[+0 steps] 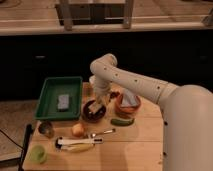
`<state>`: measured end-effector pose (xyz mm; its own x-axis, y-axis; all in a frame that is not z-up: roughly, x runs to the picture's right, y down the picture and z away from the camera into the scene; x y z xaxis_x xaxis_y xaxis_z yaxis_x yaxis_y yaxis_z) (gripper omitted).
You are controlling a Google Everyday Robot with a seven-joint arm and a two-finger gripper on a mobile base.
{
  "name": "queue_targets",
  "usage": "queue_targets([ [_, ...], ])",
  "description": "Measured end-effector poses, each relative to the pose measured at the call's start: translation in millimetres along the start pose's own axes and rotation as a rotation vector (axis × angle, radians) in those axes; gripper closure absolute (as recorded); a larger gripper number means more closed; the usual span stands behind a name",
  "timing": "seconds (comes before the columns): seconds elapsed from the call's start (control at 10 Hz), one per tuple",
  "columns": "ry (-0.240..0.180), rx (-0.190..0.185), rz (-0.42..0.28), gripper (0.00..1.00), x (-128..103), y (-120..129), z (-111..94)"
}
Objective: Place eraser in purple bowl
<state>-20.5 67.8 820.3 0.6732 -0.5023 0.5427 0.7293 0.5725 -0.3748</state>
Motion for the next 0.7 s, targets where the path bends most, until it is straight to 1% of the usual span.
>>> queue_targets([
  [0.7,-0.026,0.006,-0.031,0.98,1.3,-2.1,4.8],
])
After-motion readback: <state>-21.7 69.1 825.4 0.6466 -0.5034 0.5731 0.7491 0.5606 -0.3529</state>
